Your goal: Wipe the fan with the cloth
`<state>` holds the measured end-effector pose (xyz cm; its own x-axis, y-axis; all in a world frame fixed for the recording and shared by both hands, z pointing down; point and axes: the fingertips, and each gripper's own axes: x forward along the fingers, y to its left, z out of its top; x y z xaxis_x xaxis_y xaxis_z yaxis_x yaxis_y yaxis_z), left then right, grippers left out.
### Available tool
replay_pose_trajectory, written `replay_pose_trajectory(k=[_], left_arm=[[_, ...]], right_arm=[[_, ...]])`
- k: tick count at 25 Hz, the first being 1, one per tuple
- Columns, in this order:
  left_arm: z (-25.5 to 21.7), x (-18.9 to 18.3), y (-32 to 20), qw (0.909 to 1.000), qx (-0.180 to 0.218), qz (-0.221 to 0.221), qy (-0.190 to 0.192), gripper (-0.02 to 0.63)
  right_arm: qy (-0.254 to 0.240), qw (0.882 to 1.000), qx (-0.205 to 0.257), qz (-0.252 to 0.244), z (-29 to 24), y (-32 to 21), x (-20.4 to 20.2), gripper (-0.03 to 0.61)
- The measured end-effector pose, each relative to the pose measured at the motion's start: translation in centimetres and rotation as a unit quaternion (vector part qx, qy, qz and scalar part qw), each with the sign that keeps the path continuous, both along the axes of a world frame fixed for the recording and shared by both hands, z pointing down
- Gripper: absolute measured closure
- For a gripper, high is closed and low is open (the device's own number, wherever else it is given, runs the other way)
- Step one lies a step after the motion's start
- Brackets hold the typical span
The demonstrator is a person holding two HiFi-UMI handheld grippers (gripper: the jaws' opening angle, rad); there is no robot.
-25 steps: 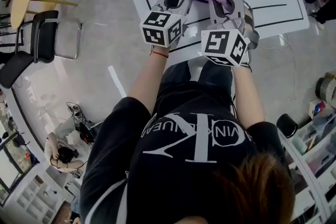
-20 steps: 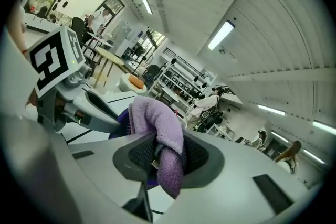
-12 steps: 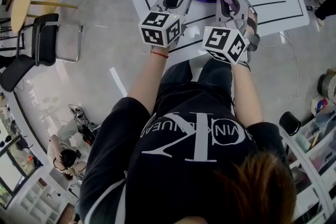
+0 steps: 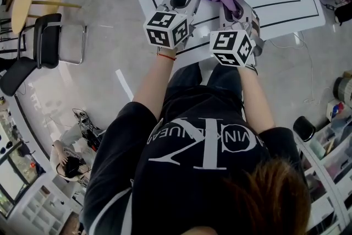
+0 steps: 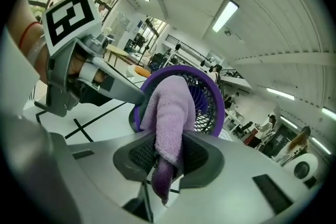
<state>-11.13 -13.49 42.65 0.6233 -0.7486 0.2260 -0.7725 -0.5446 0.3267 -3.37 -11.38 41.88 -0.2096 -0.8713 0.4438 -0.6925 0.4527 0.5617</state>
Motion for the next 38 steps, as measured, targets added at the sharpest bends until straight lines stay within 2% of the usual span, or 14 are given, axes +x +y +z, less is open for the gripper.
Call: replay_pose_trajectory(k=[4,6,13,18,21,25,27,29,32,35,38], left_arm=[[0.2,-0.3,-0.3,1.0,0.0,0.0,0.005,0.541],[0.3,-0.3,-0.4,1.0,0.0,-0.002,0.009,0.541],[0.2,0.0,-0.2,0.9999,-0.001,-0.002,0.013,0.541],[0.4,0.4,-0.1,0.9999,-0.002,-0.001,0.015,0.54],[0.4,-0.1,-0.3,0.9996,-0.001,0.011,0.027,0.54],[0.3,-0.3,-0.5,0.9993,0.003,0.023,0.03,0.54],[0.3,-0.2,-0.5,0.9993,0.001,0.026,0.027,0.541],[0.2,-0.2,-0.5,0.9993,0.001,0.031,0.02,0.541],[0.3,-0.2,-0.3,0.9993,0.002,0.032,0.018,0.543],[0.2,0.0,-0.2,0.9994,0.005,0.033,0.012,0.545],[0.0,0.0,-0.3,0.9992,0.006,0.039,0.005,0.543]], right_arm=[[-0.07,0.997,-0.041,-0.017,0.1,0.1,-1.0,0.477],[-0.088,0.995,-0.052,-0.022,0.1,0.3,-1.1,0.477],[-0.103,0.992,-0.07,-0.037,0.7,1.3,-1.7,0.479],[-0.104,0.989,-0.079,-0.067,1.4,2.3,-2.7,0.479],[-0.155,0.983,-0.075,-0.063,0.7,2.2,-3.5,0.479],[-0.238,0.967,-0.079,-0.051,-0.9,1.2,-4.0,0.479],[-0.252,0.963,-0.089,-0.046,-0.9,0.7,-4.0,0.479],[-0.231,0.966,-0.099,-0.051,-0.5,0.3,-4.3,0.479],[-0.171,0.976,-0.114,-0.072,0.4,-0.1,-5.1,0.476],[-0.096,0.985,-0.103,-0.096,0.6,-0.4,-5.4,0.477],[-0.043,0.99,-0.086,-0.107,0.9,-0.5,-5.4,0.479]])
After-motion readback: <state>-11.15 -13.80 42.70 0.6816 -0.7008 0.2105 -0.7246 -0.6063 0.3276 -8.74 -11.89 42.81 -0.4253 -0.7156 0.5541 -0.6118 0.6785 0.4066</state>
